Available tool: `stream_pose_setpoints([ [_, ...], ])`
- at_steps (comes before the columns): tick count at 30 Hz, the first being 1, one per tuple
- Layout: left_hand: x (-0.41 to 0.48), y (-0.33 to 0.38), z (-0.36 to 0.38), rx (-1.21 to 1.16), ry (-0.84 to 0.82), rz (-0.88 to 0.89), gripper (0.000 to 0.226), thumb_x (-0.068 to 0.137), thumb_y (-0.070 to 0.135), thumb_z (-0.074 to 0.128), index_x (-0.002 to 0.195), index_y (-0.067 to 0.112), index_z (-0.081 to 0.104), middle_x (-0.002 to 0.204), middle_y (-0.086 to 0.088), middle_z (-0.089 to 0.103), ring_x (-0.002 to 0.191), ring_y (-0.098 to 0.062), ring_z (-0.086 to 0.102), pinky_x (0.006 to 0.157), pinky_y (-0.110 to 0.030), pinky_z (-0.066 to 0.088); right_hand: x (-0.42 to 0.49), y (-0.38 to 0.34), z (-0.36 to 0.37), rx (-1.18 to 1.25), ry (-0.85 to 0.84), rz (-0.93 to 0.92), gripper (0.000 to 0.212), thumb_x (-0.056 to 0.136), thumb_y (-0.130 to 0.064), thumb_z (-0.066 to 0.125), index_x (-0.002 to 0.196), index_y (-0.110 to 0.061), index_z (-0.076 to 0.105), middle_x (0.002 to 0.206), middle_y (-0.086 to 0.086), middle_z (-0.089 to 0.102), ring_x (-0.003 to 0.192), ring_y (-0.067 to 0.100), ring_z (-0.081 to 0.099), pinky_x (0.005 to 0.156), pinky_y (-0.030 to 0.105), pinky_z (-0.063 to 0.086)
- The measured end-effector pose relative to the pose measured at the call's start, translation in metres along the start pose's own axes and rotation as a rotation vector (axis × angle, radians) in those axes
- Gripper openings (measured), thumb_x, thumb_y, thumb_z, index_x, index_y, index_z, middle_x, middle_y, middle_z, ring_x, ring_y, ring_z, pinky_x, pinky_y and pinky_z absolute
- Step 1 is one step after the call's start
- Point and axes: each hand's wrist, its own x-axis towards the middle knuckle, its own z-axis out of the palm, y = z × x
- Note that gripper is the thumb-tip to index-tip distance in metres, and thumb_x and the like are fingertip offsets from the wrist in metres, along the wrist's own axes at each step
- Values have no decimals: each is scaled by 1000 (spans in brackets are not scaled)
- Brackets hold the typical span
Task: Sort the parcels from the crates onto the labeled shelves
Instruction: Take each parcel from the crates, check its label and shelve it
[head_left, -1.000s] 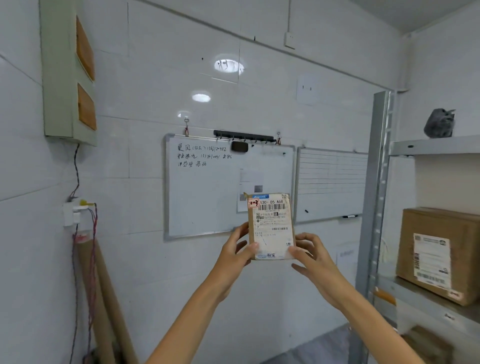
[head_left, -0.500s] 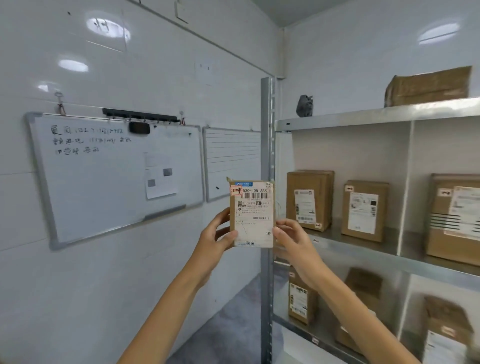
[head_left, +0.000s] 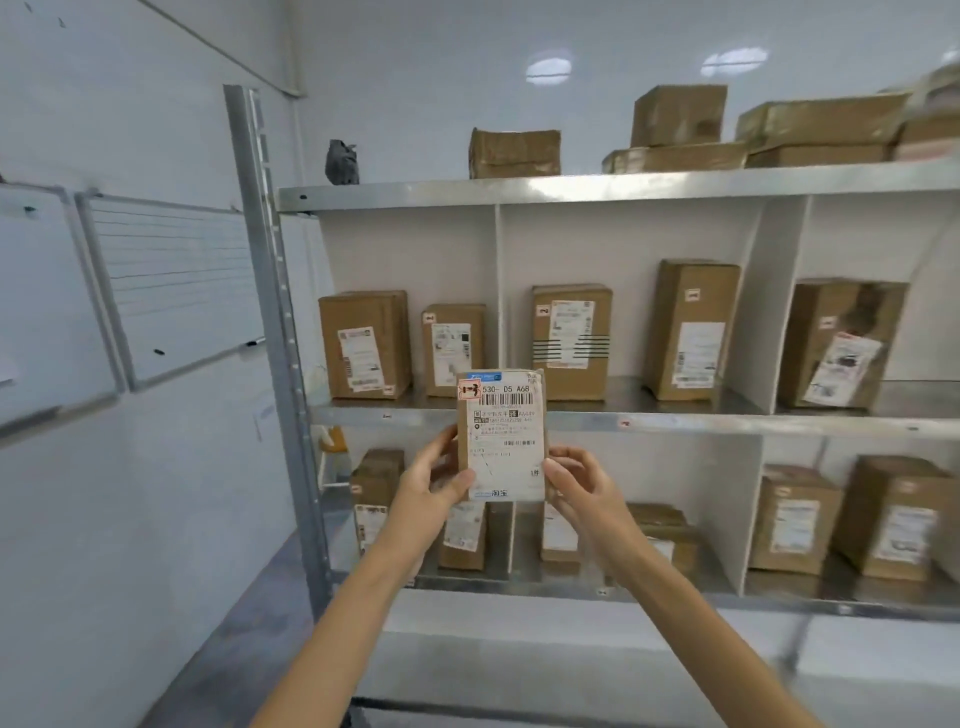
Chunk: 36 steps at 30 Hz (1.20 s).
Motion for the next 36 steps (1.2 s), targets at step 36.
stream_pose_setpoints([
  [36,-1,8,532,-77,-435,35,56,85,9,66,122,45,45,117,20,56,111,4,51,75,-7,51,-124,-46,-512,-174,496,-32,21,91,-28,58,111,-22,56,110,-2,68,107,15,63,86,28,56],
])
